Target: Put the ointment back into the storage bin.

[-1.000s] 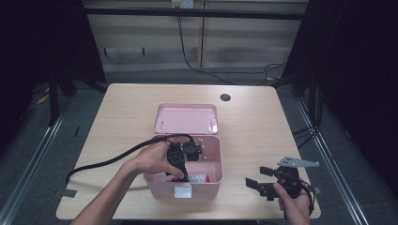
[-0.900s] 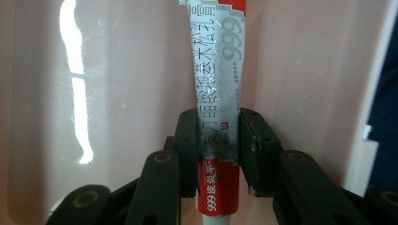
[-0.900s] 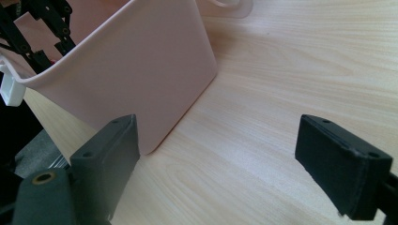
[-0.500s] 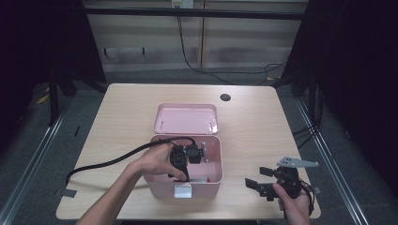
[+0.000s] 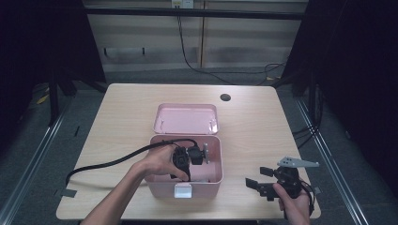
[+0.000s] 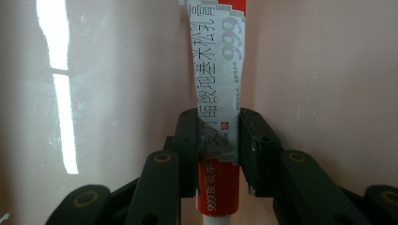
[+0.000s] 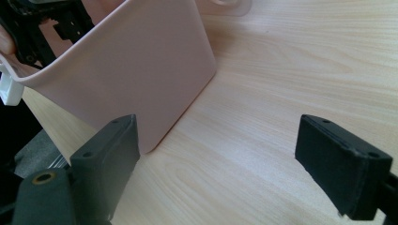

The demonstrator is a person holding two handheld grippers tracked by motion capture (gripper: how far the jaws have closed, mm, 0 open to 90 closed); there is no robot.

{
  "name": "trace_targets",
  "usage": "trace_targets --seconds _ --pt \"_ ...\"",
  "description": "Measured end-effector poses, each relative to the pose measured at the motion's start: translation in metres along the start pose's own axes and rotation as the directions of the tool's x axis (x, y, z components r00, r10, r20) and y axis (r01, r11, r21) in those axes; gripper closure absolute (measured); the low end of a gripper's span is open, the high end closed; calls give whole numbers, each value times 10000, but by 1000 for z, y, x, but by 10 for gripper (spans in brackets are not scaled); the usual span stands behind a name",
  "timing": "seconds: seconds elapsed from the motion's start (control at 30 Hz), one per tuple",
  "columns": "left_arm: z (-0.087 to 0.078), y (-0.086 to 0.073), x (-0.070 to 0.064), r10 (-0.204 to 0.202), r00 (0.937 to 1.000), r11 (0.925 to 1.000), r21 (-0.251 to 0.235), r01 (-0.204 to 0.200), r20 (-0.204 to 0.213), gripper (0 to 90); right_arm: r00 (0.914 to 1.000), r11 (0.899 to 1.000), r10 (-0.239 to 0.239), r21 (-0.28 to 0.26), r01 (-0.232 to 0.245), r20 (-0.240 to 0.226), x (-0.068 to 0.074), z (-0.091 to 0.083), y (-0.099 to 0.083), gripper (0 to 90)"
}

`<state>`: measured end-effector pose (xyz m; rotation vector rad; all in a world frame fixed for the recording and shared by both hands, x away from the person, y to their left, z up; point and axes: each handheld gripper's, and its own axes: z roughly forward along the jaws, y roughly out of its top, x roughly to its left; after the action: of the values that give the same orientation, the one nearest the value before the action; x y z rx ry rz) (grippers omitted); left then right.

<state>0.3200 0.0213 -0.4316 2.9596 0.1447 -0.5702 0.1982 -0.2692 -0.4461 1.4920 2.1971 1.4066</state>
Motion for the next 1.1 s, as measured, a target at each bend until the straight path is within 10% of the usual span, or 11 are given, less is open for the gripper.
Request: trace_targets --seconds 1.1 --pt "21 3 9 -47 9997 9995 298 40 243 675 10000 10000 -20 54 20 -34 0 0 0 137"
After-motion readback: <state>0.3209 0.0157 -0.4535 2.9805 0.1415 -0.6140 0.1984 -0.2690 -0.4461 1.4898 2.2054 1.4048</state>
